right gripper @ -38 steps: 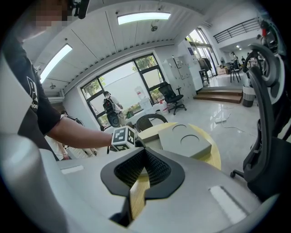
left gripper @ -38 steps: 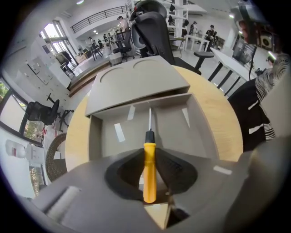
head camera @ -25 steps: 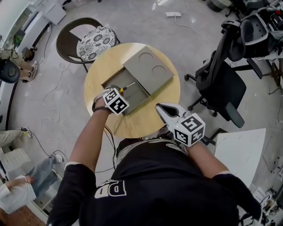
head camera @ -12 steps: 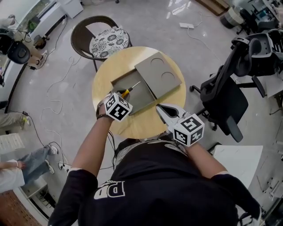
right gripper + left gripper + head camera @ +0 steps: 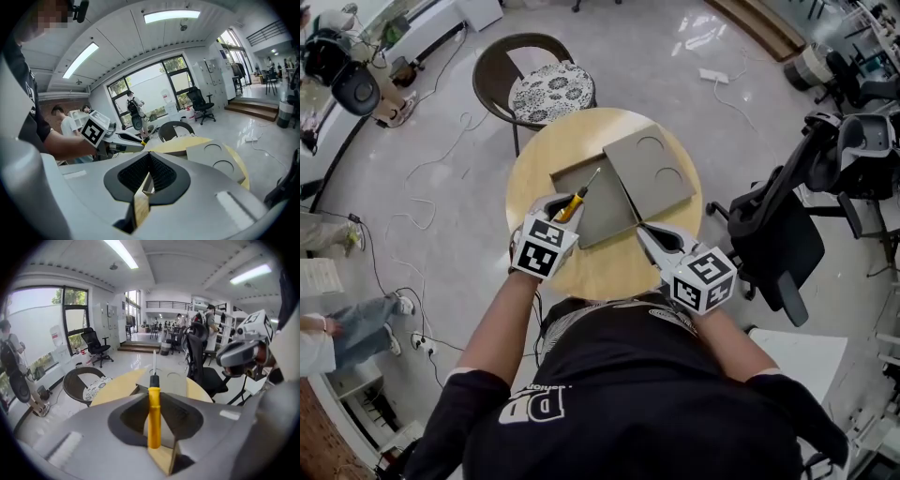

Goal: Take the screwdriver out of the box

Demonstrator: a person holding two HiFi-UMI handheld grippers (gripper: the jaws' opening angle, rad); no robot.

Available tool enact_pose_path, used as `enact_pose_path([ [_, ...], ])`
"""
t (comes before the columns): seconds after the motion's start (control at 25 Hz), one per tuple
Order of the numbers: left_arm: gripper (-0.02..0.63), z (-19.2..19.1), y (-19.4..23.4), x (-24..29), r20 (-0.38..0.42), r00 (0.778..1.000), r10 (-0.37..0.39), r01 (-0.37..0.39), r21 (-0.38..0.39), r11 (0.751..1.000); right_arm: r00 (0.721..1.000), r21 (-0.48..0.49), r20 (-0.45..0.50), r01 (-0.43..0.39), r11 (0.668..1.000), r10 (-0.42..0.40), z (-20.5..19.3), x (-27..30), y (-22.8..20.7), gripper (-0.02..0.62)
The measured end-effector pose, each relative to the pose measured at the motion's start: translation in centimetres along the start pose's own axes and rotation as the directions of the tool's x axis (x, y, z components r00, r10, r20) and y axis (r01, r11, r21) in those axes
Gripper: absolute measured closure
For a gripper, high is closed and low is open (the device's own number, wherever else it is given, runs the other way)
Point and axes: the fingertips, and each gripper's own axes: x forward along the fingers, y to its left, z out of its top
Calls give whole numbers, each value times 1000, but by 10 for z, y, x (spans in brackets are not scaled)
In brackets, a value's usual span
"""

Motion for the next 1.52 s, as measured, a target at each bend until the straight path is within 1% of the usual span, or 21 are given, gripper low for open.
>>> enact_pose_path([
  [0.12,468,4,4,-14,63,998,7,-2,-83,997,1000,-7,3,-9,1000,9,3,4,2,594],
  [0.2,468,4,5,-23,100,995,1,13,-139,990,1000,-12,6,-12,1000,12,6,5,4,594],
  [0.36,468,0,4,-41,165,986,-18,59,-248,967,1000,-9,17,-8,1000,8,8,5,4,595],
  [0.44,468,2,2,-51,196,980,-28,84,-279,957,1000,-3,24,-2,1000,2,9,3,3,594],
  [0.64,468,8,-7,-72,265,963,-49,134,-312,941,999,-8,32,8,1000,-8,11,4,3,594],
  [0.92,468,11,-24,-84,325,945,-39,159,-352,922,999,-46,31,-27,999,28,12,6,13,595],
  [1.08,468,17,-29,-88,350,936,-44,178,-362,915,999,-53,30,-40,998,42,15,9,16,595],
  [1.24,468,22,-32,-94,361,932,-45,184,-362,914,999,-44,30,-40,998,41,16,10,15,595],
  [1.52,468,28,-30,-99,368,929,-43,180,-347,921,999,-46,41,-29,999,31,19,12,10,595],
])
